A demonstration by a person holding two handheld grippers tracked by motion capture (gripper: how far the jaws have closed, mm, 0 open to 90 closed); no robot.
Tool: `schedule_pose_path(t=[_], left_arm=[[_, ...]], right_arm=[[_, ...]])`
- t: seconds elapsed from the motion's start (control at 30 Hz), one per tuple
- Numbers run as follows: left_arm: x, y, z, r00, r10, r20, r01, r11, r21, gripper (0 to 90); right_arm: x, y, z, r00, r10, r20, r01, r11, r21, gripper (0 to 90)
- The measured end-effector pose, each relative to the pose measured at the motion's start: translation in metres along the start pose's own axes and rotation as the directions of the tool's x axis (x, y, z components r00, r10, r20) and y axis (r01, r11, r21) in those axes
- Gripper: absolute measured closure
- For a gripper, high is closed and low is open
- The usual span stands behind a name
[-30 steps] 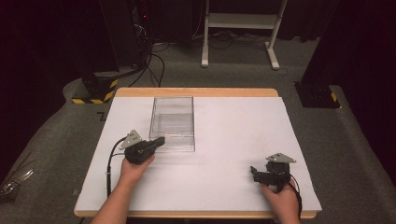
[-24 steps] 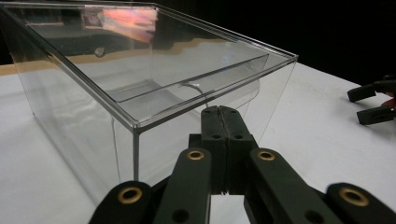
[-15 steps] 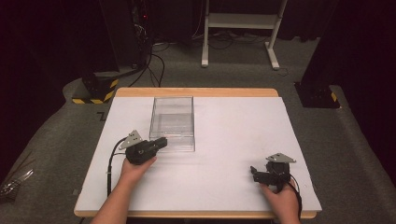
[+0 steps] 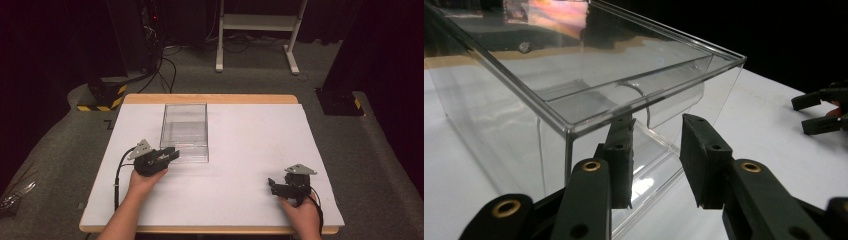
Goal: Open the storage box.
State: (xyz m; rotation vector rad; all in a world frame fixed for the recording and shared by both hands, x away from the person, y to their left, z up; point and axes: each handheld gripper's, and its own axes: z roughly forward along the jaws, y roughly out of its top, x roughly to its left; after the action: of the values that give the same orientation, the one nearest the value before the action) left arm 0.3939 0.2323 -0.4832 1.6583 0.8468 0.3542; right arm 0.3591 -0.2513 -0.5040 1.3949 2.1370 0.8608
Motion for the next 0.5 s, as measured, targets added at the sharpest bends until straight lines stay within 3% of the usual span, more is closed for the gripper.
schedule_pose_path(t=[0.13, 0.5], left_arm=[[0.0035, -0.0014, 0.0062, 0.9991, 0.0, 0.042, 0.0, 1.0, -0.002, 74.6], [0.0069, -0.0026, 0.0049, 0.9975, 0.03, 0.064, -0.029, 0.9994, -0.019, 82.3]], right_arm=[[0.0, 0.0, 0.0, 1.0, -0.001, 0.0, 0.001, 1.0, 0.0, 11.7], [0.0001, -0.0001, -0.0001, 1.0, -0.001, 0.0, 0.001, 1.0, -0.001, 11.8]])
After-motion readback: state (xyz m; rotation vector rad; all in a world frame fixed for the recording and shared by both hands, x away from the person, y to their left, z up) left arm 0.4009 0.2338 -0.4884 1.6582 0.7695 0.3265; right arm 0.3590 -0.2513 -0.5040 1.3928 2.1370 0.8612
